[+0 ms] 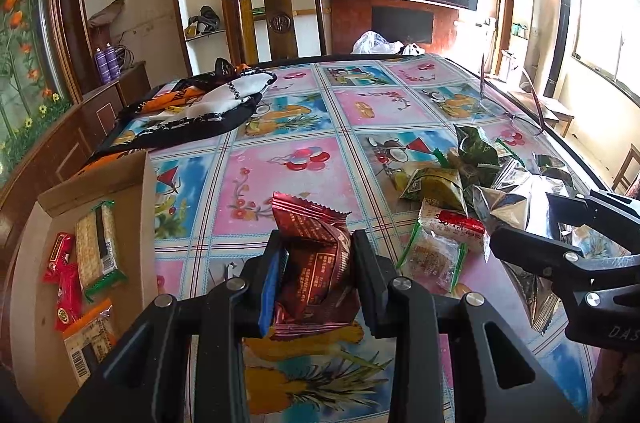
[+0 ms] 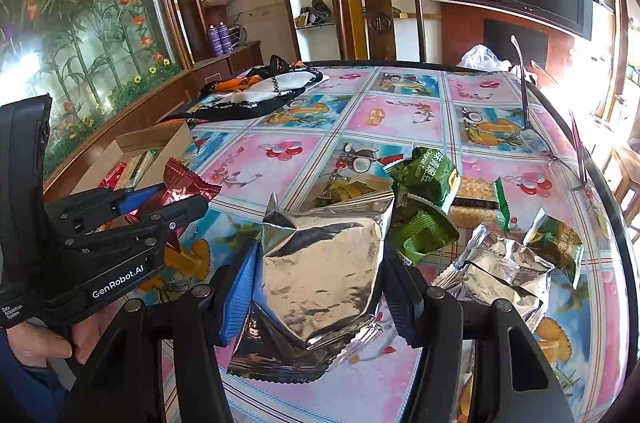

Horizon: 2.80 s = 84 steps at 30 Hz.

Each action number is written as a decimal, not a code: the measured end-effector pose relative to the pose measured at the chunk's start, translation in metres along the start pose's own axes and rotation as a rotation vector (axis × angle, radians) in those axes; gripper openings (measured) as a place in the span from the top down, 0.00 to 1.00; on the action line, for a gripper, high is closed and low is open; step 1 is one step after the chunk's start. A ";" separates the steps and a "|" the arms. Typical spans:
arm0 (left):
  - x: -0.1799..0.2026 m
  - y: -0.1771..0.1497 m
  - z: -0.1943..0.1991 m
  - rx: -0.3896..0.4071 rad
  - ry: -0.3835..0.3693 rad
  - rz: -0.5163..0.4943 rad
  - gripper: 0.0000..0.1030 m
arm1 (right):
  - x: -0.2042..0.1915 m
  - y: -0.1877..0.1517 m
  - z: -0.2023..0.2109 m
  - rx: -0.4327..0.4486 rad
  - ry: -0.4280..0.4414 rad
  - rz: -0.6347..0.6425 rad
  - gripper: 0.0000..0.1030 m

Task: Organize snacks

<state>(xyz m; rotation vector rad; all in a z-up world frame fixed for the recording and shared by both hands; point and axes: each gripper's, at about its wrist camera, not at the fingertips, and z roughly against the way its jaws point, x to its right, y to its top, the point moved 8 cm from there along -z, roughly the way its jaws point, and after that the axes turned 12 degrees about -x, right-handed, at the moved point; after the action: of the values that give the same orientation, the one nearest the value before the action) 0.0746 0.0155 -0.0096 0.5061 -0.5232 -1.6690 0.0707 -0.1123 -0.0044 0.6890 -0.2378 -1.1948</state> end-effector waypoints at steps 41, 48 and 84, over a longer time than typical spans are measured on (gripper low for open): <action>-0.006 0.006 0.012 0.008 -0.054 0.024 0.69 | -0.009 0.001 -0.004 0.001 0.016 -0.024 0.39; -0.009 -0.004 -0.007 -0.091 -0.108 0.053 0.49 | 0.000 0.004 0.000 0.018 0.014 -0.063 0.39; -0.015 -0.007 -0.012 -0.107 -0.179 0.146 0.70 | -0.006 0.003 0.009 0.024 0.068 -0.060 0.39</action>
<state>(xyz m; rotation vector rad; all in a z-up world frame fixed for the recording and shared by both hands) 0.0784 0.0311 -0.0232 0.2351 -0.5838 -1.6002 0.0660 -0.1093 0.0050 0.7613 -0.1759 -1.2249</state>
